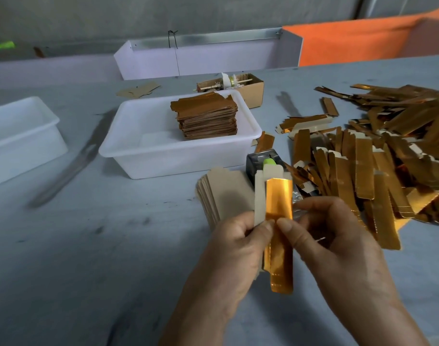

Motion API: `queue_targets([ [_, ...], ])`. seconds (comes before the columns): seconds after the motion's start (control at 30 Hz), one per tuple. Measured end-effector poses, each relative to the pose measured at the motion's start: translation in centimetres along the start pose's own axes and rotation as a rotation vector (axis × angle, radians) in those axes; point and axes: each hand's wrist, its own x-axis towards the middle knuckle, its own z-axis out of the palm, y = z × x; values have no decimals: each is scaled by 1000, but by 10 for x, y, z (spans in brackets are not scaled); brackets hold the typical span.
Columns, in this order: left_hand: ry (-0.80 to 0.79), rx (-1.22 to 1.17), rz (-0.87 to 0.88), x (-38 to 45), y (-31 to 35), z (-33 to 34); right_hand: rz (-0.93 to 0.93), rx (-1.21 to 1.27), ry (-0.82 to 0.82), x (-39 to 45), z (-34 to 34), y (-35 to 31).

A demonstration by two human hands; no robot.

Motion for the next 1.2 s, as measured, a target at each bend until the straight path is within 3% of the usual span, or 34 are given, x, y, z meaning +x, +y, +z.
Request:
queue_targets([
  [0.17,-86,-34,-76,-3,3,-1,235,342,-230,12,-9,2],
  [0.37,71,-12,-45,-4,2,4,270,347,-182,15,-6,6],
  [0.57,341,24,42,0,-4,13,298,374,-180,17,-4,12],
  [0.63,430,196,136,-3,-5,19,309,399,-180,18,-4,13],
  [0.77,499,886,423,-8,1,34,305,441,-165,20,-1,8],
  [0.83,492,1081,403,-11,3,44,292,456,-158,20,-1,6],
  [0.93,326,1196,249,-11,6,54,312,433,-150,20,-2,5],
  [1.03,227,1187,218,-8,7,59,308,334,-148,19,-2,6],
  [1.1,310,1141,263,-11,3,59,300,303,-117,19,-4,8],
  [1.2,265,845,208,-15,6,55,355,376,-82,18,-9,10],
])
